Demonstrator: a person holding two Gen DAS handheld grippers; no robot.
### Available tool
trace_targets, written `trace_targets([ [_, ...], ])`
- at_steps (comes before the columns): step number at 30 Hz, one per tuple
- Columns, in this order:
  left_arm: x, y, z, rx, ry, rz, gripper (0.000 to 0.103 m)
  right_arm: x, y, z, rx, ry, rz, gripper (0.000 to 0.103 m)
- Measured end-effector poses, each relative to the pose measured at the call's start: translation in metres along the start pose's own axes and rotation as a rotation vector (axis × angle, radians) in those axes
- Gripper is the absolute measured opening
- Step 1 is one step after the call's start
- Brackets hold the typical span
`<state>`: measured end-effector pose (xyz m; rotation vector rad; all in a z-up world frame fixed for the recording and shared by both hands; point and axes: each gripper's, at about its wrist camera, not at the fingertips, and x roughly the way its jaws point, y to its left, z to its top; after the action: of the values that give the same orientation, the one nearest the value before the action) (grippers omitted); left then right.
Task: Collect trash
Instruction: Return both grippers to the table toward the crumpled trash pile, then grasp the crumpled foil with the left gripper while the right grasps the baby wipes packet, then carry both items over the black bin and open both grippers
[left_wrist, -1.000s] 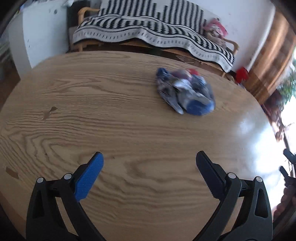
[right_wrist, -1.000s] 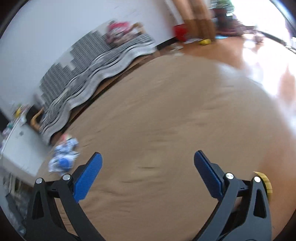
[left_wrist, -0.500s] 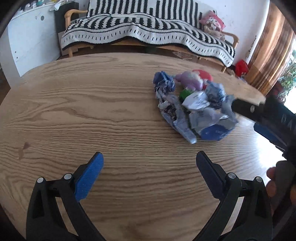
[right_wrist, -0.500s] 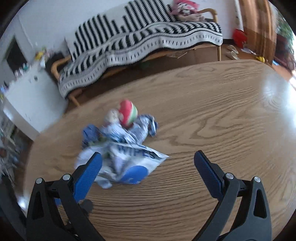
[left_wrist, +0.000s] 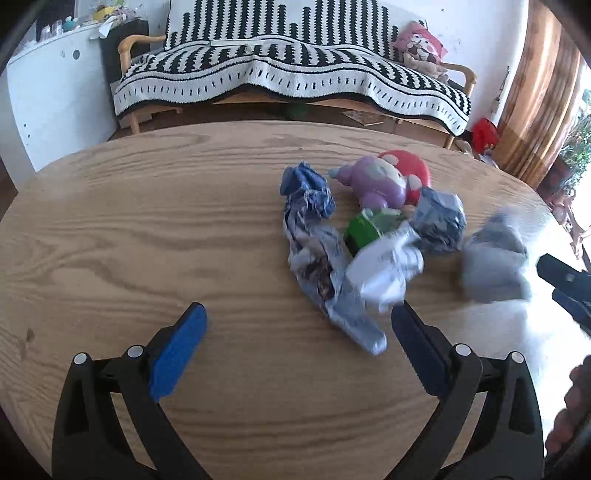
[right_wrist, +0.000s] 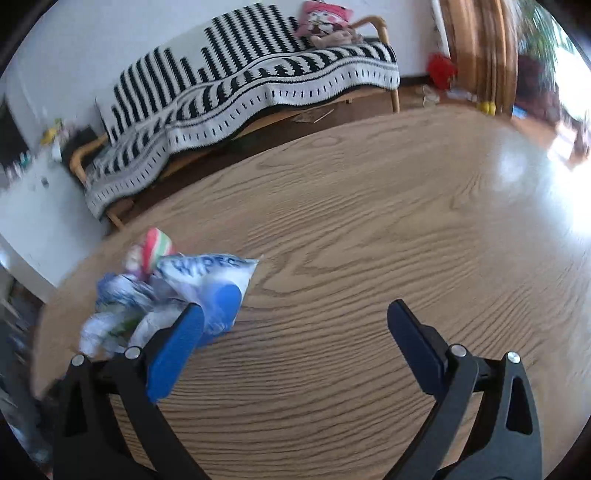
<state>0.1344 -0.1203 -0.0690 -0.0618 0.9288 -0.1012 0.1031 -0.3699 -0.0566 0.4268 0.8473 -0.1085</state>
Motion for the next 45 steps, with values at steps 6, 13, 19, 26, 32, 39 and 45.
trace_targets([
  [6, 0.011, 0.002, 0.011, 0.039, 0.003, 0.047, 0.097, 0.006, 0.034, -0.001, 0.047, 0.02, 0.096, 0.096],
  [13, 0.014, 0.02, 0.015, 0.058, 0.014, 0.07, 0.097, 0.026, 0.064, -0.006, -0.033, 0.036, 0.017, 0.096],
  [19, 0.015, 0.025, 0.018, 0.071, 0.018, 0.068, 0.098, 0.039, 0.065, -0.011, -0.062, 0.059, 0.025, 0.096],
  [26, 0.004, 0.025, 0.021, 0.124, -0.024, 0.001, 0.019, 0.033, 0.049, -0.008, -0.02, 0.043, 0.141, 0.047],
  [32, -0.021, 0.03, 0.024, 0.079, -0.07, -0.032, 0.019, 0.016, 0.037, -0.003, 0.006, 0.015, 0.182, 0.046],
  [39, -0.025, 0.044, 0.02, 0.019, -0.064, -0.001, 0.019, 0.008, 0.032, 0.0, -0.005, -0.01, 0.156, 0.046],
  [45, -0.021, 0.043, 0.018, 0.028, -0.052, 0.004, 0.019, 0.013, 0.03, -0.002, -0.001, 0.007, 0.146, 0.046],
])
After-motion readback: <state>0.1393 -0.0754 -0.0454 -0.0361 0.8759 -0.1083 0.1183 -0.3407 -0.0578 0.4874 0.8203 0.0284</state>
